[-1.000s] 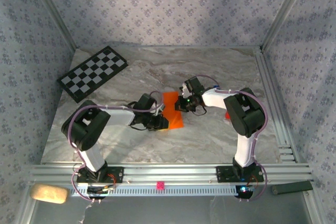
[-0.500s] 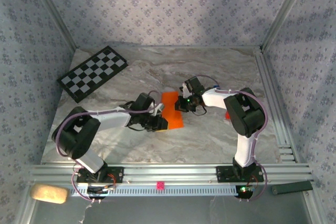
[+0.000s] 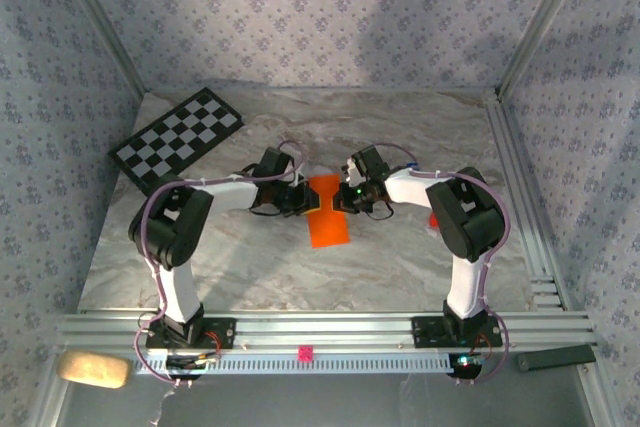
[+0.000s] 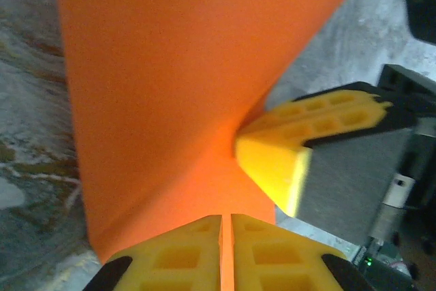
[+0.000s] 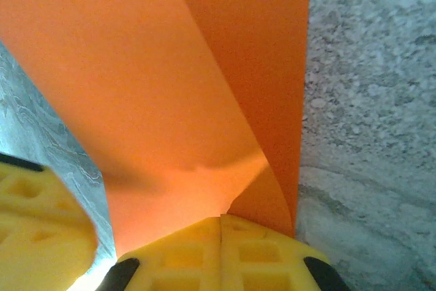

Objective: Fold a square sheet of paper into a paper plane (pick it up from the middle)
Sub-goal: First fold the square sheet of paper in half at the center of the table.

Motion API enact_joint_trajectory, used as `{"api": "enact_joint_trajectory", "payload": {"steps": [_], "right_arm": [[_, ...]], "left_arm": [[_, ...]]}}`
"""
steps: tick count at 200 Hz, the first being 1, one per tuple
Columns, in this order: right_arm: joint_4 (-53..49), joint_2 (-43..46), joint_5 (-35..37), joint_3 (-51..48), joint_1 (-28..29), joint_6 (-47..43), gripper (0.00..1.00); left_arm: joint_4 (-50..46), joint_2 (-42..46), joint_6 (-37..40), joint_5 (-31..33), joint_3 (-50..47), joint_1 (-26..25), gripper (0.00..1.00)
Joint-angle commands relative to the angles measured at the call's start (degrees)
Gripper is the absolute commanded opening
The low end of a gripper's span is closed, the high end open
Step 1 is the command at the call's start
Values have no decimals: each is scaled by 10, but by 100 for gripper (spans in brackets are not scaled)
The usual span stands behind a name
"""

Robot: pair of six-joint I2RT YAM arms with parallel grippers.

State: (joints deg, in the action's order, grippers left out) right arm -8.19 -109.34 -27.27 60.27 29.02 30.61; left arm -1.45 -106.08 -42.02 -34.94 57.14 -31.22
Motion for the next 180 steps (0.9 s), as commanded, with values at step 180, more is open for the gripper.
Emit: {"api": "enact_joint_trajectory", "payload": {"steps": [180], "right_arm": [[-92,-64,88,-29,-1,-1,0]], "left_arm": [[-51,-65,81,-33,97,49,13]]}}
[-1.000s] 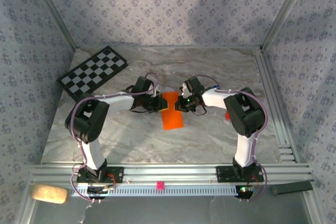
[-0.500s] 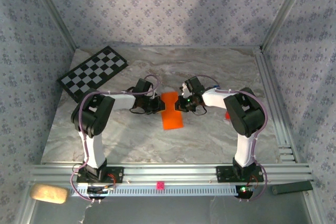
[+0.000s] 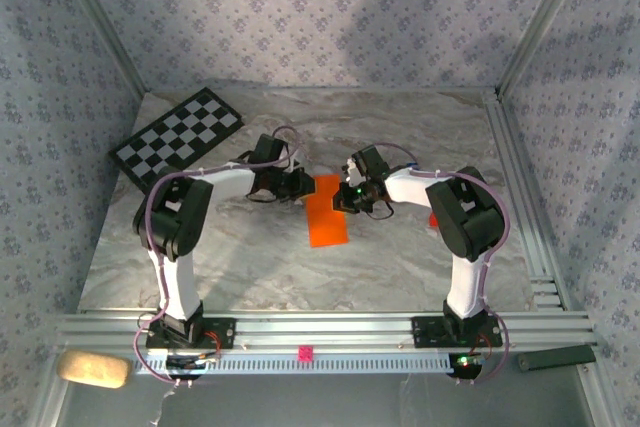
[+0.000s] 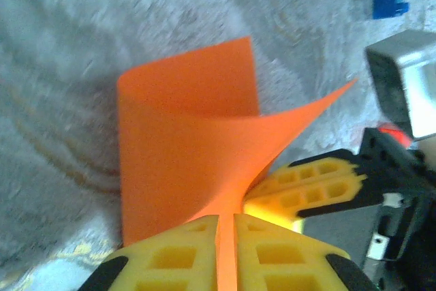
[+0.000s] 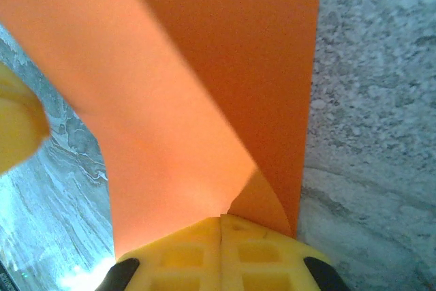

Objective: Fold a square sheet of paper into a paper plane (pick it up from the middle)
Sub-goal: First fold the square sheet of paper in half at the center of the table.

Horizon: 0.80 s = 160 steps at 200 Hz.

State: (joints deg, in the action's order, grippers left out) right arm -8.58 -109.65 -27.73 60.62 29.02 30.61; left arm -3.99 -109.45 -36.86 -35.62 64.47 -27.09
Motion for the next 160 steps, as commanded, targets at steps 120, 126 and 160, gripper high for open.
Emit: {"api": "enact_joint_trajectory", "payload": {"steps": [120,126,160], "right_arm": [[-91,-62,99,-32,1,-3,0],[-91,-62,100,-32,1,-3,0],[-93,-60,105,-34,1,-3,0]], "left_arm": [[-69,-58,46,0,68,15,15],[-70,-58,46,-9,73,15,16],[-63,-73,40,-31,91,17,16]]}}
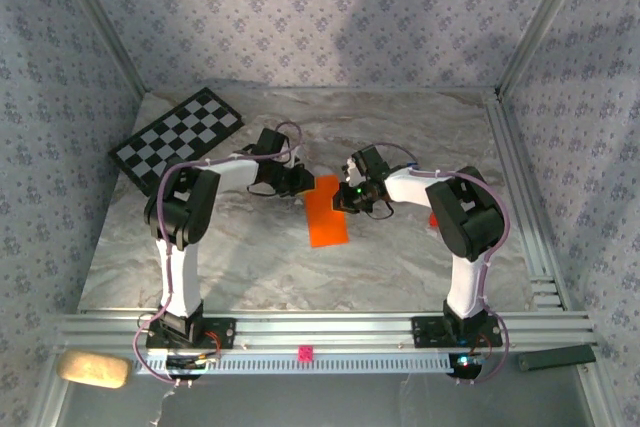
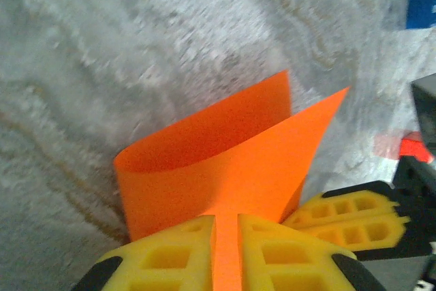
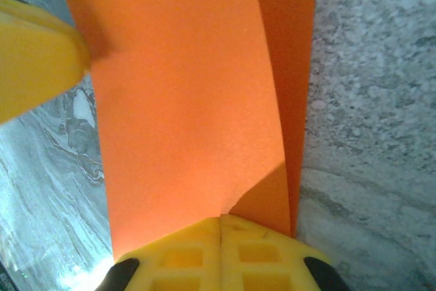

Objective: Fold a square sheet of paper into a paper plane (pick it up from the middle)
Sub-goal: First fold the square sheet of paper in half at the center of the table.

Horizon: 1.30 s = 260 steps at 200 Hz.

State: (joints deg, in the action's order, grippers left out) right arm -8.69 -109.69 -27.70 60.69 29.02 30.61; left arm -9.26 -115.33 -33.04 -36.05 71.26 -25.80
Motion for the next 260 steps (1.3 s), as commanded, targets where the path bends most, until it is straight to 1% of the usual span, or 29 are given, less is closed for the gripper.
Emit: {"api": "enact_joint_trajectory", "payload": {"steps": [1,82,105,170,194,218,249,260], "right_arm": [[-92,-59,105,-35,1,-3,0],[-97,-58,115,-39,3,-6,0],[-101,-60,119,-40,3,-10,0],[-101,-58,122,-42,3,-10,0],[-103,-53,124,-44,2,-10,0],[-103,-53,124,-46,1,-10,0],[-102,-53,123,-43,1,-11,0],[-103,-54,123,-42,1,-11,0]], "left_arm": [[-11,-15,2,-27,24,4,16],[-15,-78,16,10,40,33,15],[-6,-76,-5,23,41,42,15],[-29,-85,-50,104,80,49,14],[-31,-91,-72,106,90,55,13],[-48,-97,-72,103,108,56,13],[-51,-58,-68,107,106,56,15],[-50,-39,-66,100,104,55,15]]}}
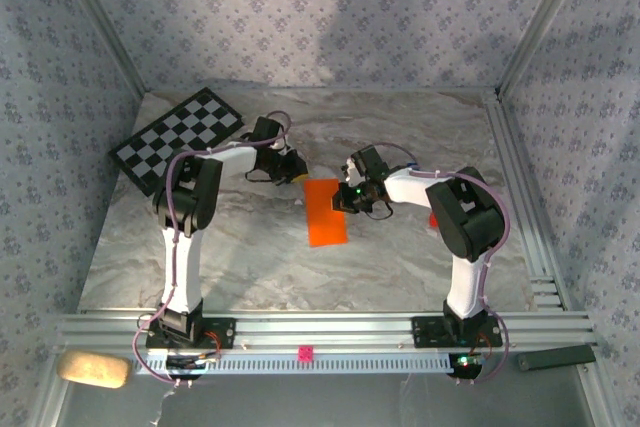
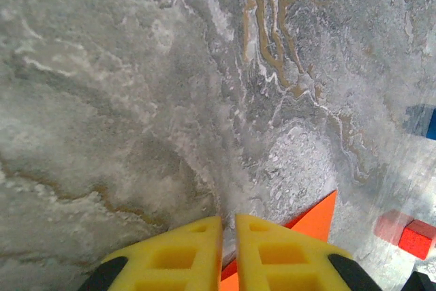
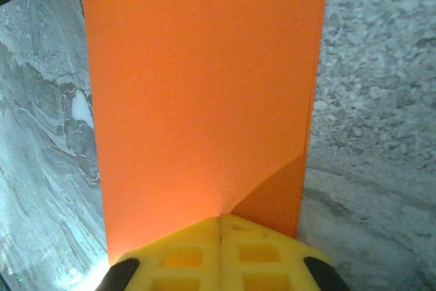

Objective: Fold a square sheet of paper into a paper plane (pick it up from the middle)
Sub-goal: First fold the square sheet of paper in half at the center of the table.

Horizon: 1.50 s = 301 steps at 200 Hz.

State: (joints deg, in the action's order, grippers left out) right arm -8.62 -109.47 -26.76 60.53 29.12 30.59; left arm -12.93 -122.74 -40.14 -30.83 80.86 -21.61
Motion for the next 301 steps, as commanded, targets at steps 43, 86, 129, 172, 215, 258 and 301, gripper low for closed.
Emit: {"api": "enact_joint_trajectory", "payload": {"steps": [43,86,129,172,215,258,301], "right_arm": [[-107,-56,114,-35,-6,-16,0],[-110,-59,114,-30,-8,-20,0],[-106,-63,112,-34,-9,-18,0],[-101,-63,115,-41,-8,-15,0],[-96,-62,114,-45,-8,-12,0],[-99,-59,114,-45,-8,-12,0],[-99,-58,114,-45,-7,-11,0]], "left_arm": [[-17,96,49,-22,-26,-17,14],[-18,98,84,-100,-84,-50,14],[-19,67,91,-79,-109,-51,14],[8,48,67,-60,-140,-33,14],[30,64,43,-64,-150,-28,15],[21,79,30,-74,-97,-28,17],[-6,31,16,-63,-49,-26,17]]}}
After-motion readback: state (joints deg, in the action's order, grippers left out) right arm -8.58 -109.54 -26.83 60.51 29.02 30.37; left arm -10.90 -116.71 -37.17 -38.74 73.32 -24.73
